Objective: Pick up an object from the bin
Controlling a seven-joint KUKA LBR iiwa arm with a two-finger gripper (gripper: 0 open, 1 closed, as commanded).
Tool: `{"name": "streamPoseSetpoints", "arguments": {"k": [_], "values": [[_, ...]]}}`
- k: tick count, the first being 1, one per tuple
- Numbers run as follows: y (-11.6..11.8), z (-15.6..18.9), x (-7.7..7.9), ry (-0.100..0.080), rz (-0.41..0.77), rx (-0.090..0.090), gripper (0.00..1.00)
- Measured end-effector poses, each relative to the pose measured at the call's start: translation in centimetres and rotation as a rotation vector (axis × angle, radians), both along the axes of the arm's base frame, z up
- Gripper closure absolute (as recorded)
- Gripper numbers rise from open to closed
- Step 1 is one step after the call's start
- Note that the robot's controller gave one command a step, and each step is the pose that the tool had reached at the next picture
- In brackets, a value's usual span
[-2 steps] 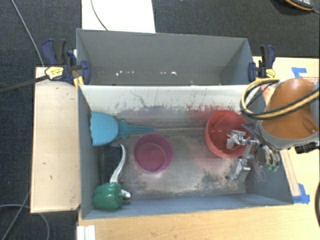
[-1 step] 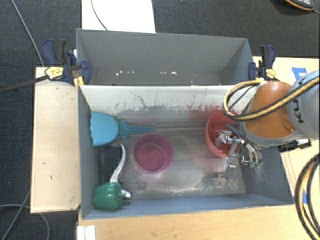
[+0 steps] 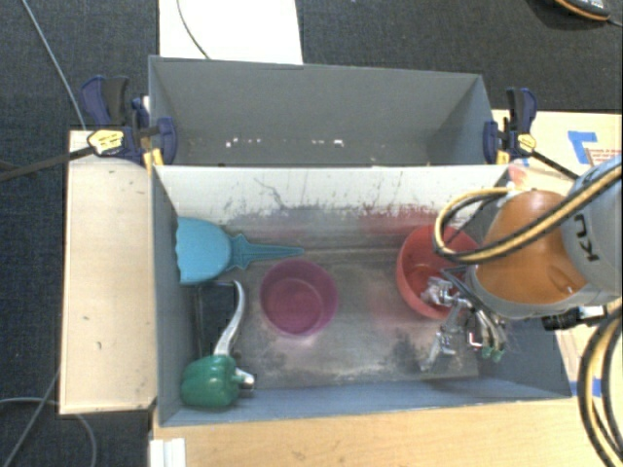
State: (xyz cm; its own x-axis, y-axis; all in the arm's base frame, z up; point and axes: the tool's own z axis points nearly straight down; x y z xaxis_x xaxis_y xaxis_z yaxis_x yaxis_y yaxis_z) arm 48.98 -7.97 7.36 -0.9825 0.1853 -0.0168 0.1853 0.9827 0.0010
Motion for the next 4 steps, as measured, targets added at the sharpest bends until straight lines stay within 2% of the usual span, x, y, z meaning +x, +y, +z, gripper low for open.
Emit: {"name": "streamPoseSetpoints", "arguments": {"k": [1, 2, 3, 4], "values": [[-1.8, 0.8, 0.4, 0.001, 0.027, 0.002, 0.00], [-1.6, 1.4, 2.1, -0.003, 0.012, 0.002, 0.00], [-1.4, 0.0, -0.9, -0.015, -0.054, 0.000, 1.00], [-1.4, 0.0, -0.9, -0.015, -0.053, 0.000, 1.00]]}}
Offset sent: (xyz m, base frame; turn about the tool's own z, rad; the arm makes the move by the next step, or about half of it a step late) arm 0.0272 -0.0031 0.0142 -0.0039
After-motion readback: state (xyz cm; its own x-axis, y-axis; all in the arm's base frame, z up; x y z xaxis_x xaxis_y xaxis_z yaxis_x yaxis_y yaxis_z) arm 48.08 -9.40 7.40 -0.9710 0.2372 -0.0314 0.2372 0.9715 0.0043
